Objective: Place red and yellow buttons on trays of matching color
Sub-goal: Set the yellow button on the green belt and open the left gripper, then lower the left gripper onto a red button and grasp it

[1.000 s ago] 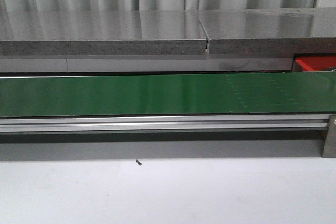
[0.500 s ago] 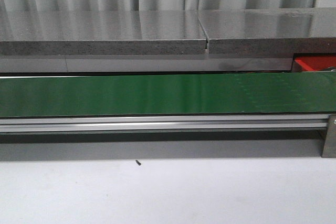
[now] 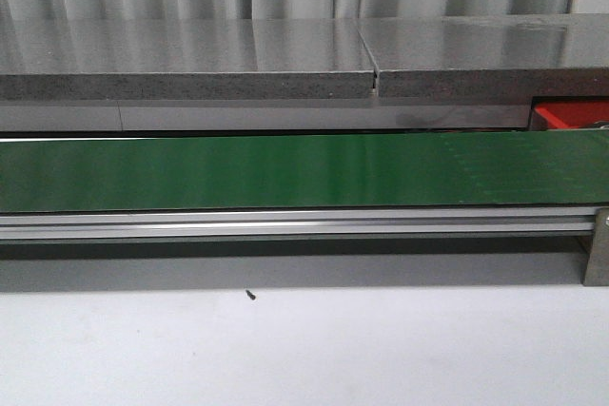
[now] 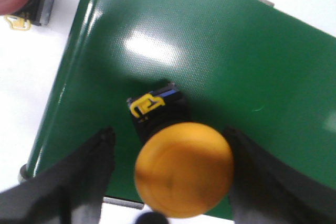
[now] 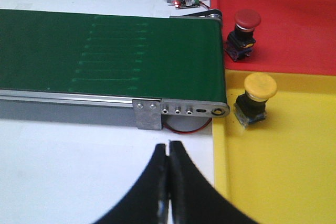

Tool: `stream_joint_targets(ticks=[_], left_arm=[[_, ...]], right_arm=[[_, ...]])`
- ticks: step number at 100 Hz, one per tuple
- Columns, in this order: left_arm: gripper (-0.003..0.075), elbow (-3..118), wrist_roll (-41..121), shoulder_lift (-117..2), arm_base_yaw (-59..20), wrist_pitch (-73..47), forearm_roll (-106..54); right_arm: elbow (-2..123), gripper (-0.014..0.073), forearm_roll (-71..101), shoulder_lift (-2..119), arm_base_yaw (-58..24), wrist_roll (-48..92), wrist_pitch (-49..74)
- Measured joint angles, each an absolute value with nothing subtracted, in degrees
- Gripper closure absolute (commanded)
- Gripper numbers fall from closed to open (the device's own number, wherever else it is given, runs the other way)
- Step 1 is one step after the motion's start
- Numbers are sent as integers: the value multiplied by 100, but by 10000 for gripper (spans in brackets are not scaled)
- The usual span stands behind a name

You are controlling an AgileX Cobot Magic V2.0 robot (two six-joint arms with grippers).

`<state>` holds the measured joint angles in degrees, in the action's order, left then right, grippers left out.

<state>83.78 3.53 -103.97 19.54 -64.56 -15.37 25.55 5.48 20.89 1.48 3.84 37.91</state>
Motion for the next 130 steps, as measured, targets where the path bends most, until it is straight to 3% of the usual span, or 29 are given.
stream_joint_targets(ticks=[53,74,130], left_arm=[[241,9190,507,-10019,1966,-6493,-1870],[246,9203,336,-10019,2323,-6461,-1719],[246,9208,-552,-11127,2794,-5941,-1462]], right_arm=[[2555,708,548,2089,148,384,3791],[2555,708,548,2089,148,384,3791],[2555,708,548,2089,148,384,3791]])
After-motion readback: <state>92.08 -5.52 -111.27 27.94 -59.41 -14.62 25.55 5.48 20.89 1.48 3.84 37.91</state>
